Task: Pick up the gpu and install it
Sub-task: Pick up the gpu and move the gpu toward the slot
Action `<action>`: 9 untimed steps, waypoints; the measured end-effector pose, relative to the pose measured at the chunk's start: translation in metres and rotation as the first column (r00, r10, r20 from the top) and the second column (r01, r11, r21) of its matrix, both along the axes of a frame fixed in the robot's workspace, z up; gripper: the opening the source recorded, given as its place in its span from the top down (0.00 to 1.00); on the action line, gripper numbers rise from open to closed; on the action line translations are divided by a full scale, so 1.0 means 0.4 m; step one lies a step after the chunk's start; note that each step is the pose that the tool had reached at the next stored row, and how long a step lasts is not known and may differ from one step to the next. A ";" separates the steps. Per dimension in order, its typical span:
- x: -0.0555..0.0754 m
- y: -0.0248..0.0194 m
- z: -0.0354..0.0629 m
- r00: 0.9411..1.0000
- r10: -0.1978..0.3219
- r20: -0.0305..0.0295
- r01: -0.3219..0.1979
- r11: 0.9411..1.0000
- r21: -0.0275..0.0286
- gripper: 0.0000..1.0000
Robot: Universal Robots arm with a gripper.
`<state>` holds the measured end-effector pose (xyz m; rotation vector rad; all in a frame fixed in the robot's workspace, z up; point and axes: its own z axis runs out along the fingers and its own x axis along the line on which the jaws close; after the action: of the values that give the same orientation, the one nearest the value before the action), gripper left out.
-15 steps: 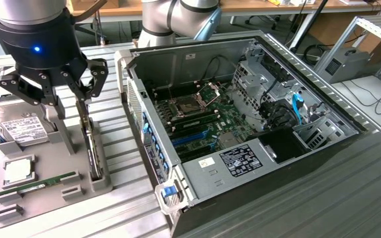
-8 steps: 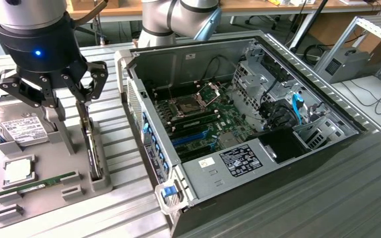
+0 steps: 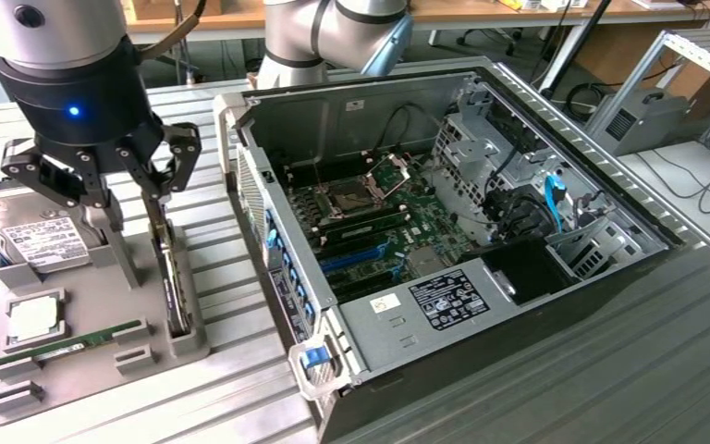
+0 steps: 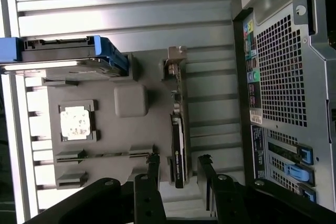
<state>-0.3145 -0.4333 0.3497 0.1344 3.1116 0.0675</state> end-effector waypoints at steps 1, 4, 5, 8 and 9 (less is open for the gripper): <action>0.000 0.000 -0.005 1.000 0.000 0.000 0.000 1.000 0.000 0.58; 0.000 0.000 -0.018 1.000 0.000 0.000 0.000 1.000 0.000 0.58; 0.000 0.000 -0.021 1.000 0.000 0.000 0.000 1.000 0.000 0.58; 0.000 0.000 -0.030 1.000 0.000 0.000 0.000 1.000 0.000 0.58; 0.000 0.000 -0.033 1.000 0.000 0.000 0.000 1.000 0.000 0.58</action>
<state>-0.3147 -0.4332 0.3364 0.1345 3.1116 0.0675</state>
